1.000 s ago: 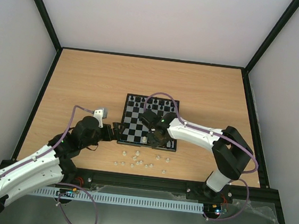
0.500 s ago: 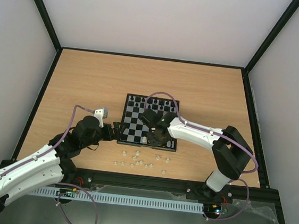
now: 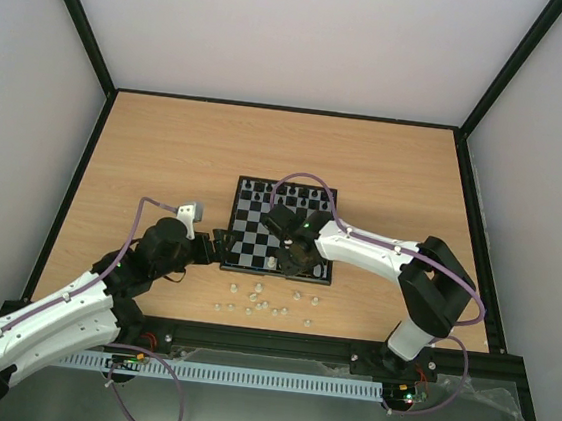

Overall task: Set up the chess pieces on the board
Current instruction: Place the chess piece on the chessboard, then pick up the chess piece at the center of the board.

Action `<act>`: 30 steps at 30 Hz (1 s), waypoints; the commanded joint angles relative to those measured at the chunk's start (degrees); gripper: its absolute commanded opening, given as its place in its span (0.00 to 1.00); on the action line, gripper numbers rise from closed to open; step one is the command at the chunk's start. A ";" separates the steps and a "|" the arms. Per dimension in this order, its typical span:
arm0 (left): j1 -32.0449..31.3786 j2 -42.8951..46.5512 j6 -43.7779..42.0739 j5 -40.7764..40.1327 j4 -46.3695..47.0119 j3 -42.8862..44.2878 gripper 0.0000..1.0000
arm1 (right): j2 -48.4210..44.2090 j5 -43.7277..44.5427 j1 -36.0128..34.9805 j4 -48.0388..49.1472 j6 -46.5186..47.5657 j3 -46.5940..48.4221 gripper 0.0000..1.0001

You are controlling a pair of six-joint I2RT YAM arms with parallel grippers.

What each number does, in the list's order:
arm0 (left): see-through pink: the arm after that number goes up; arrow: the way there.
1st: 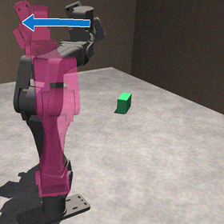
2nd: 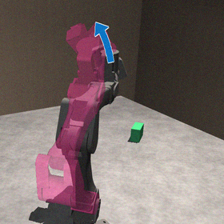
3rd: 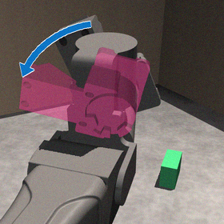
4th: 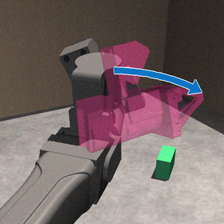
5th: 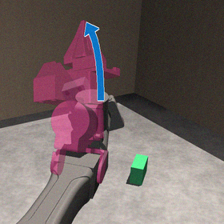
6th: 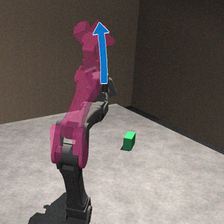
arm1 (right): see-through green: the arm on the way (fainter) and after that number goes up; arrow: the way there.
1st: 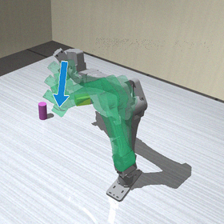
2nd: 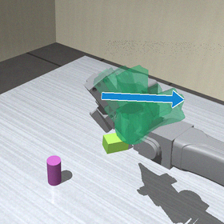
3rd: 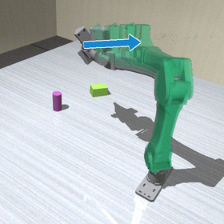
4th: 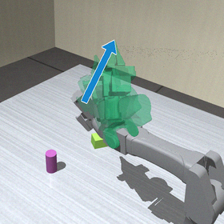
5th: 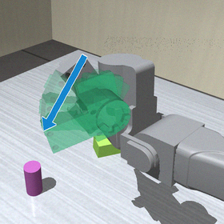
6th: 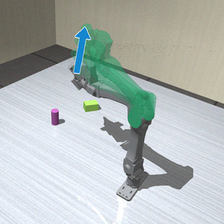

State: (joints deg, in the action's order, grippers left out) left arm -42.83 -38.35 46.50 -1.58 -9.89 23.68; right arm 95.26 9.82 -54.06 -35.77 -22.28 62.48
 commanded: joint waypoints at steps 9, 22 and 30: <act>0.20 -0.20 -0.58 -0.52 0.18 1.04 1.00 | -5.77 1.35 0.22 -4.17 -1.41 0.67 0.36; 0.29 -1.22 -0.11 -0.41 -0.02 1.37 1.00 | -14.04 1.37 0.20 -3.81 -3.61 -2.08 0.80; 0.25 -1.05 0.56 -1.17 -0.56 1.30 0.99 | -24.85 -2.62 0.19 2.69 -5.20 -7.24 0.99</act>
State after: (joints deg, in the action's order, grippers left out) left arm -42.83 -39.46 46.74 -1.65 -9.93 23.70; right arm 75.16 9.13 -54.06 -35.22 -26.20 57.45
